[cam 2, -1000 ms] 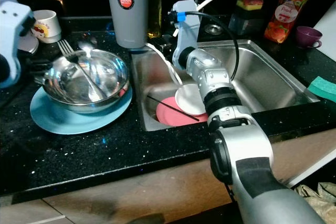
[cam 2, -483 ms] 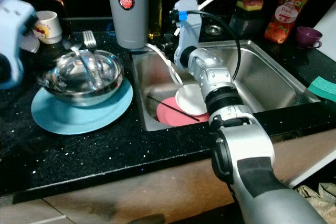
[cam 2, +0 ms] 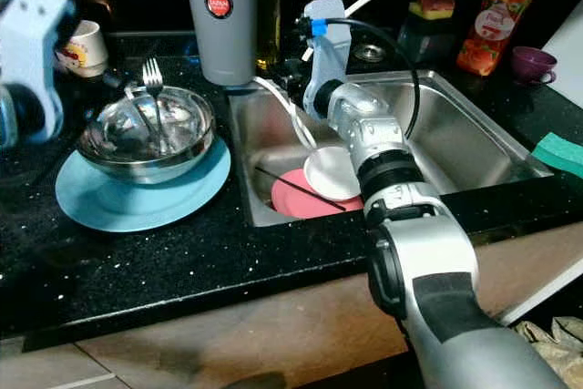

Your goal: Kitchen organization

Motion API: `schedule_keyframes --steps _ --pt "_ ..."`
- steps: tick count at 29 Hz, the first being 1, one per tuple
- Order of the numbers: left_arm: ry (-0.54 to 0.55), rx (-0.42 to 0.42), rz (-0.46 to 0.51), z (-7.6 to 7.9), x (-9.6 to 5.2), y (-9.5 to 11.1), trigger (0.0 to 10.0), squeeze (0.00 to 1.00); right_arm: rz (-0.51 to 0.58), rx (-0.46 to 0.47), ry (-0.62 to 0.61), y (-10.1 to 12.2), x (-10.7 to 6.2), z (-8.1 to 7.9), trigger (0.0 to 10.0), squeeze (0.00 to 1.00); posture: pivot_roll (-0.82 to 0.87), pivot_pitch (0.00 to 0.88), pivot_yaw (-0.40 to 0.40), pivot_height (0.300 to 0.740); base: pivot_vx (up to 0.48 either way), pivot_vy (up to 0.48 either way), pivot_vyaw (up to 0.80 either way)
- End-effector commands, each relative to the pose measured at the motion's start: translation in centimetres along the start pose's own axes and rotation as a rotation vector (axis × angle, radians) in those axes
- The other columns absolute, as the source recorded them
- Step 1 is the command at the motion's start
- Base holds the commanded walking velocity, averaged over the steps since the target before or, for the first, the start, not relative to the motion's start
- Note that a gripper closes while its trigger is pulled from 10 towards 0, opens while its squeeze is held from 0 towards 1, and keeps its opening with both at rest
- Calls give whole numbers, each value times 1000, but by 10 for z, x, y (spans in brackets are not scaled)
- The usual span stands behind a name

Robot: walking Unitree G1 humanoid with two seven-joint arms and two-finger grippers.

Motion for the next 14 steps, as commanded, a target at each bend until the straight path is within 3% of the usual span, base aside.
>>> schedule_keyframes --steps 1,4,5,7,8,10,11,14 --pt "4 -15 120 5 -3 15 0 0 31 56 12 5 -1 -2 10000 0 67 62 -58 740 0 0 0" --pt "-32 -139 341 22 -2 31 0 0 119 176 44 13 2 -12 10000 0 63 61 -61 740 0 0 0" --pt "-62 -237 433 27 -3 34 0 0 173 243 58 18 3 -17 10000 0 63 61 -61 740 0 0 0" --pt "-100 -379 529 31 -5 35 0 0 240 331 72 24 2 -23 10000 0 58 67 -65 740 0 0 0" --pt "-100 -379 529 31 -5 35 0 0 240 331 72 24 2 -23 10000 0 58 67 -65 740 0 0 0" --pt "-195 -433 536 42 -6 28 0 0 337 444 57 34 -2 -22 10000 0 46 78 -59 740 0 0 0" --pt "-195 -433 536 42 -6 28 0 0 337 444 57 34 -2 -22 10000 0 46 78 -59 740 0 0 0" --pt "-257 -376 543 49 -12 26 0 0 390 484 53 42 -8 -19 10000 0 43 83 -57 740 0 0 0"
Point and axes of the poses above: a point about 5 cm out from each wrist's last joint towards the gripper, its own x axis pointing out of the wrist towards the gripper, its own y axis along the axis of the wrist's last joint, z = x × y, the point moved 1 cm from there along x, pointing out of the wrist towards the gripper, and after that the axes turned 14 degrees about x, right-handed, at the moved point
